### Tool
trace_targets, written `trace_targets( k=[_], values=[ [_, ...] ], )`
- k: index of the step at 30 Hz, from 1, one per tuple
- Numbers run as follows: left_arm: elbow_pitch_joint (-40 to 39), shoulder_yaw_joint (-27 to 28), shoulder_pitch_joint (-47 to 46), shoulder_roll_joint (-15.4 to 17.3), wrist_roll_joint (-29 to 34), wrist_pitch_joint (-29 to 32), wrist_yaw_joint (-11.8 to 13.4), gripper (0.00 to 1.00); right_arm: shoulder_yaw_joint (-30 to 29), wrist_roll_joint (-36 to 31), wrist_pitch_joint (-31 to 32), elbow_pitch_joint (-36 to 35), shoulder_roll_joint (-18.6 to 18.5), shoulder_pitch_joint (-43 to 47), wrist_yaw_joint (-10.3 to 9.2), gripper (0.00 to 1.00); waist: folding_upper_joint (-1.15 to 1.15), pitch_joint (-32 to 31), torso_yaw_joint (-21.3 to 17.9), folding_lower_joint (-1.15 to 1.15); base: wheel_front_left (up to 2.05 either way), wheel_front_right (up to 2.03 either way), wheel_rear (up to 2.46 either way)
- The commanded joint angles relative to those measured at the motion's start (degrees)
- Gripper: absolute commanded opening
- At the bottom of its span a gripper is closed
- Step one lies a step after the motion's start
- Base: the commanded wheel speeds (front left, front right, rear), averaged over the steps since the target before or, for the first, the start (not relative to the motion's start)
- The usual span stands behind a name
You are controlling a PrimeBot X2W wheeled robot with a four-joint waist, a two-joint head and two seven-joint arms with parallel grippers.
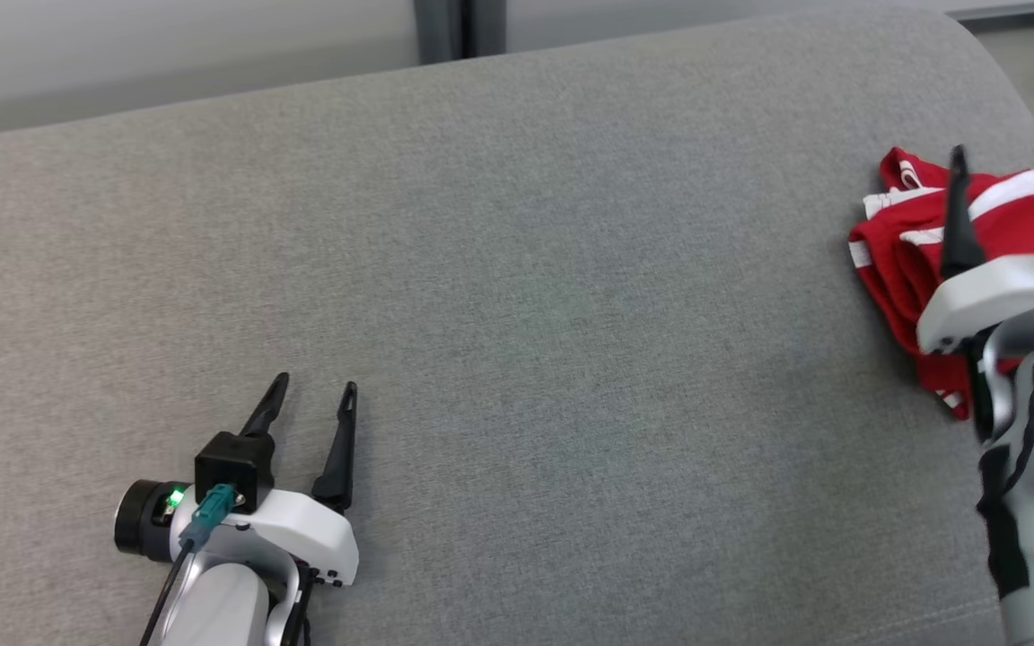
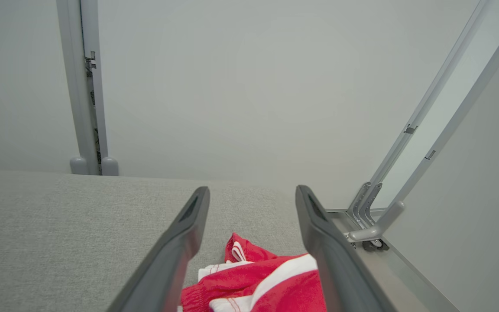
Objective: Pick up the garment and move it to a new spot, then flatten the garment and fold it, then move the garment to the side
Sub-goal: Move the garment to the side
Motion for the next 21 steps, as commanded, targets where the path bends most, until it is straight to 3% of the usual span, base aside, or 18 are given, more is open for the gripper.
trace_targets(
  k=[1, 11, 21],
  values=[
    [-0.13, 0.79, 0.36, 0.28, -0.53, 0.03, 0.50, 1.00, 1.89, 2.19, -0.20, -2.10, 0.33, 2.48, -0.02, 1.00, 0.00, -1.14, 1.01, 0.00, 0.00, 0.00, 0.00],
    [-0.61, 2.29, 3.11, 0.18, -3.64, 0.02, 2.81, 1.00, 11.76, 12.65, -0.21, -7.02, 1.13, 13.67, -0.02, 1.00, 0.00, -5.60, 6.31, 0.00, 0.00, 0.00, 0.00],
    [-1.30, 3.77, 6.28, 0.17, -4.81, 0.02, 4.80, 1.00, 16.77, 15.84, -0.22, -9.07, 1.10, 20.83, -0.02, 1.00, 0.00, -9.21, 10.52, 0.00, 0.00, 0.00, 0.00]
  ],
)
